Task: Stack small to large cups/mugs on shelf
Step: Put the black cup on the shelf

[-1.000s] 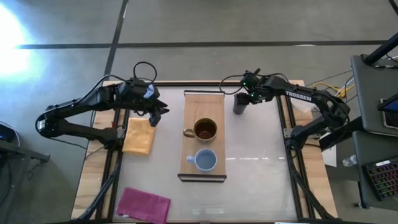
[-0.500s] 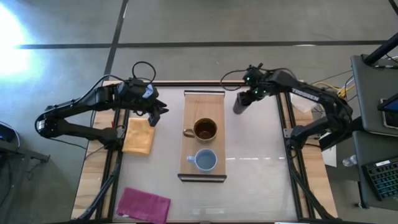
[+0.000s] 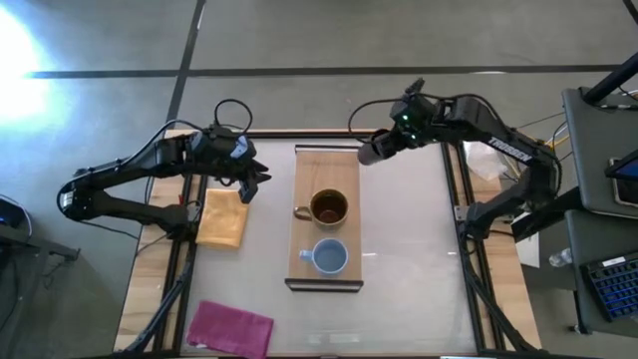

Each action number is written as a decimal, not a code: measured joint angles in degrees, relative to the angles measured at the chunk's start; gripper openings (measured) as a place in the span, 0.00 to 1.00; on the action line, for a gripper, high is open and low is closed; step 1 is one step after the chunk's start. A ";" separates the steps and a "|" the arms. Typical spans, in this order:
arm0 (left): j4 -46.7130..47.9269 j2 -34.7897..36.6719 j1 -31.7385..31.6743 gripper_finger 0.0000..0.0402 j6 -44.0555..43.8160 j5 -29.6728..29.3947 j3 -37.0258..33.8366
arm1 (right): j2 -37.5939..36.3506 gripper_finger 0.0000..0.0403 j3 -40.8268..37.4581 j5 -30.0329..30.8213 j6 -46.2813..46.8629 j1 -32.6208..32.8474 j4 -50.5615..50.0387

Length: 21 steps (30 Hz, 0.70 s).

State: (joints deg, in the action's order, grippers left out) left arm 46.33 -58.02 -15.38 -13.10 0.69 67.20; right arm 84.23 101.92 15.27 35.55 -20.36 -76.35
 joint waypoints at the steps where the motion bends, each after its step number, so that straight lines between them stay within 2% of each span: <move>1: -0.03 0.00 0.00 0.27 0.00 0.00 0.00 | 1.30 0.02 2.32 0.00 -0.01 0.42 -0.66; 9: -2.37 0.00 0.00 0.27 -0.02 -0.04 0.56 | 17.23 0.02 22.50 -0.57 -4.58 3.00 -8.83; 14: -5.55 -0.90 0.00 0.27 -0.09 -0.05 0.70 | 25.09 0.02 32.51 -6.44 -7.23 3.38 -11.57; 17: -7.84 -3.02 0.00 0.27 -0.07 0.28 0.70 | 25.64 0.02 32.24 -8.63 -7.97 4.35 -7.84; 21: -9.86 -6.93 0.00 0.27 -0.04 0.61 1.05 | 26.82 0.02 31.87 -9.44 -7.28 4.17 -8.53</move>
State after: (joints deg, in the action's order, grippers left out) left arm 36.47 -64.95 -15.38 -13.15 1.30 68.25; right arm 111.04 133.80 5.82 28.27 -16.19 -84.88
